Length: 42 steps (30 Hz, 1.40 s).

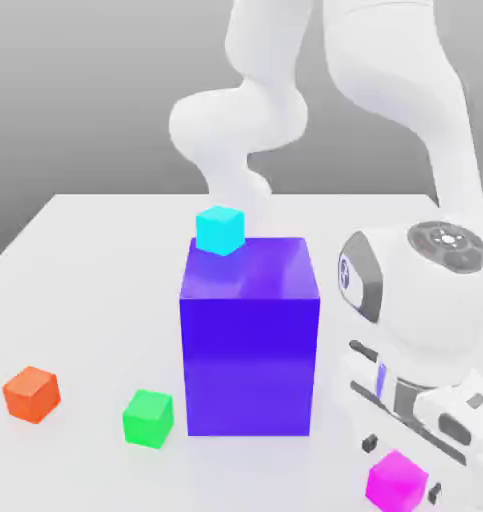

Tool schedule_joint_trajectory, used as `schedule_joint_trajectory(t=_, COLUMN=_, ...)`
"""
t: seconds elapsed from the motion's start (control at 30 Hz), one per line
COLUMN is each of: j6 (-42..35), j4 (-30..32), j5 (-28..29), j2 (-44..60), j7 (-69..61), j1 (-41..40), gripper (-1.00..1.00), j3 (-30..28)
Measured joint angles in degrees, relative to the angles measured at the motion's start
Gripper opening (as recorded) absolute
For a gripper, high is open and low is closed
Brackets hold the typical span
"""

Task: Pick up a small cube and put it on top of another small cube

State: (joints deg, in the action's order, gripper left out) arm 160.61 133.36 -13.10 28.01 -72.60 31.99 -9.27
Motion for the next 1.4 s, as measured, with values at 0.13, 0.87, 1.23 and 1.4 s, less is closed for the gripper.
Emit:
schedule_joint_trajectory(t=0.13, j6=-0.14, j4=0.00, j5=-0.02, j2=-0.01, j7=-0.02, j1=0.01, gripper=-1.00, j3=-0.01)
schedule_joint_trajectory(t=0.87, j6=-10.71, j4=8.03, j5=16.22, j2=-26.01, j7=21.60, j1=-9.71, gripper=-1.00, j3=-22.59)
schedule_joint_trajectory(t=1.23, j6=-6.90, j4=23.87, j5=18.30, j2=-32.42, j7=4.88, j1=-15.35, gripper=-1.00, j3=-26.63)
schedule_joint_trajectory(t=1.4, j6=-3.35, j4=23.59, j5=11.38, j2=-27.95, j7=-0.36, j1=-13.76, gripper=-1.00, j3=-26.59)
